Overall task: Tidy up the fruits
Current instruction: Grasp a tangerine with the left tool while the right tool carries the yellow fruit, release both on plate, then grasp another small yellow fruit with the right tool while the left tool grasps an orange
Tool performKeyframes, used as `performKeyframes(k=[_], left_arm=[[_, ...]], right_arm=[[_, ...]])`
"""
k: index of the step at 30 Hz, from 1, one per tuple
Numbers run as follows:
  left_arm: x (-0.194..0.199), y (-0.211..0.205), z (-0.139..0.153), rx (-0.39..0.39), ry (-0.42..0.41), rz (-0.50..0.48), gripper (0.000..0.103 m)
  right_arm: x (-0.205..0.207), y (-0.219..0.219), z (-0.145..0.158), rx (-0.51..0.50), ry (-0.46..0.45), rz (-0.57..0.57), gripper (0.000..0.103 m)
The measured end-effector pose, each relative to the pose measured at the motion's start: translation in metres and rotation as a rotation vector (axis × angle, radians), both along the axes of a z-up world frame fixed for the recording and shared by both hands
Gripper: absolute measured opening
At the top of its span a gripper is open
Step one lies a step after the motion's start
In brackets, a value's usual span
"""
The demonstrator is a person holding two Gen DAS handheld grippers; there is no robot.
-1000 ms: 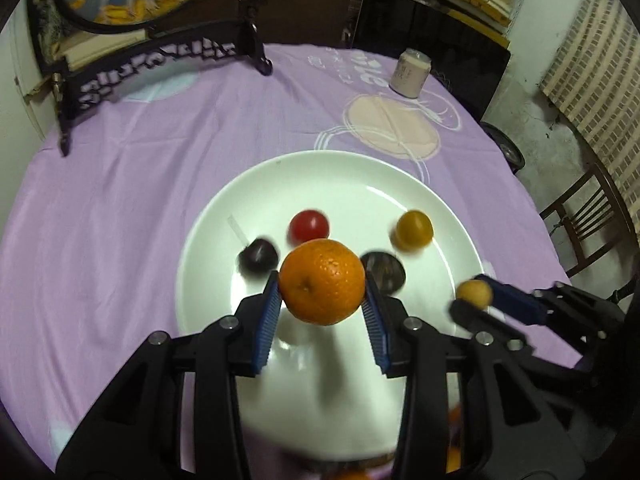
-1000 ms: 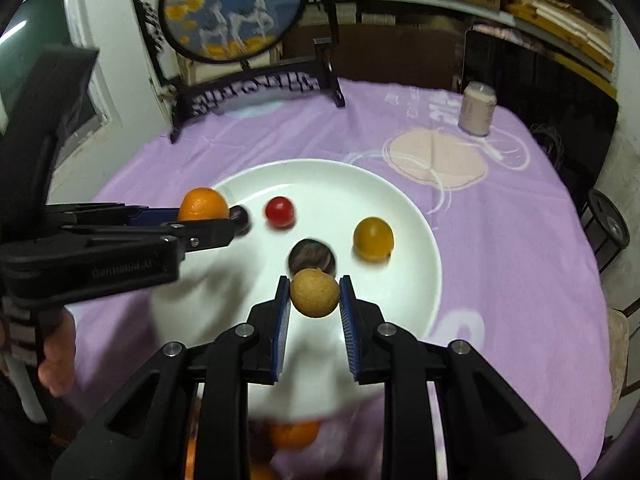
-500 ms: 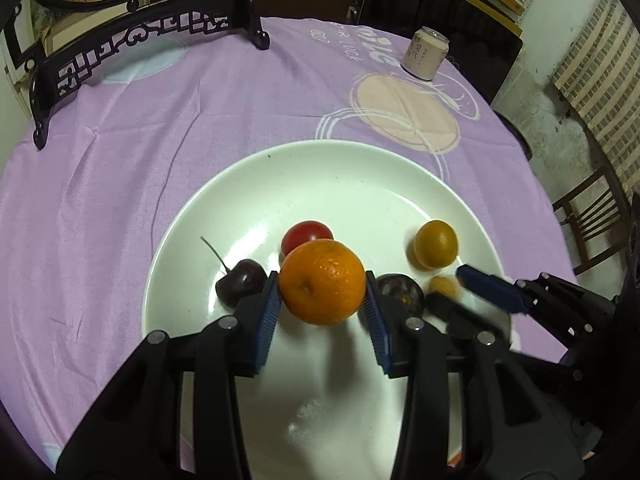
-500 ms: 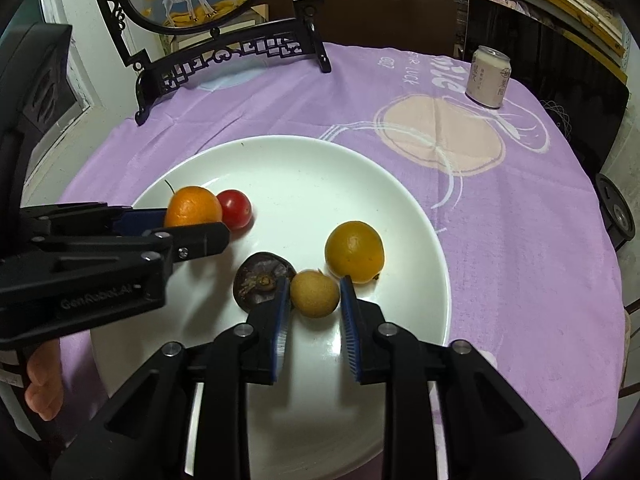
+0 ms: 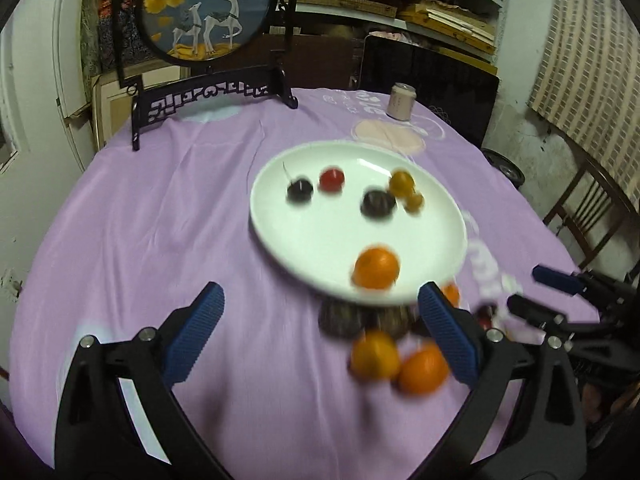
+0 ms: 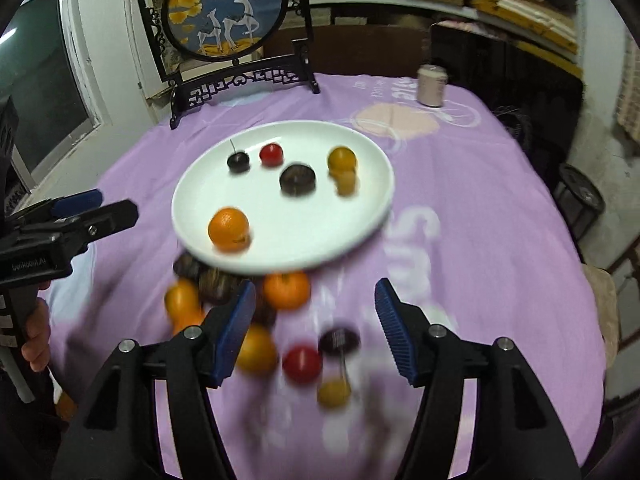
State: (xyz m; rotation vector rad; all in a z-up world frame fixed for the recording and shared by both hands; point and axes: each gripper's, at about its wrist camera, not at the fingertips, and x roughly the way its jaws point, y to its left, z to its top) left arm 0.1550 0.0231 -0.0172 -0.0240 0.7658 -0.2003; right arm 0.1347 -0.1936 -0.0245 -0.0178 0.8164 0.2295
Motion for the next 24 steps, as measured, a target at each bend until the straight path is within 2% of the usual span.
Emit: performKeyframes(k=[3, 7, 15, 21, 23, 24], left_arm=[[-0.026, -0.001, -0.015, 0.017, 0.03, -0.021, 0.099], [-0.042, -0.002, -0.026, 0.016, 0.065, -0.041, 0.099], [-0.052, -0.009, -0.03, 0.031, 0.078, -0.056, 0.099], [-0.05, -0.007, -0.037, 0.032, 0.108, -0.047, 0.099], [-0.05, -0.006, -0.037, 0.033, 0.108, -0.044, 0.099], [-0.051, -0.005, -0.037, 0.032, 0.108, -0.042, 0.099]], right_arm=[[-0.022, -0.004, -0.005, -0.029, 0.009, -0.023, 0.063], [-0.035, -0.007, -0.016, -0.048, 0.034, -0.02, 0.063], [-0.037, -0.013, -0.041, 0.019, 0.079, -0.012, 0.063], [-0.023, -0.011, -0.056, 0.016, 0.106, 0.0, 0.042], [-0.015, -0.012, -0.063, 0.016, 0.126, -0.007, 0.04], [-0.013, -0.012, -0.064, 0.015, 0.117, -0.012, 0.034]])
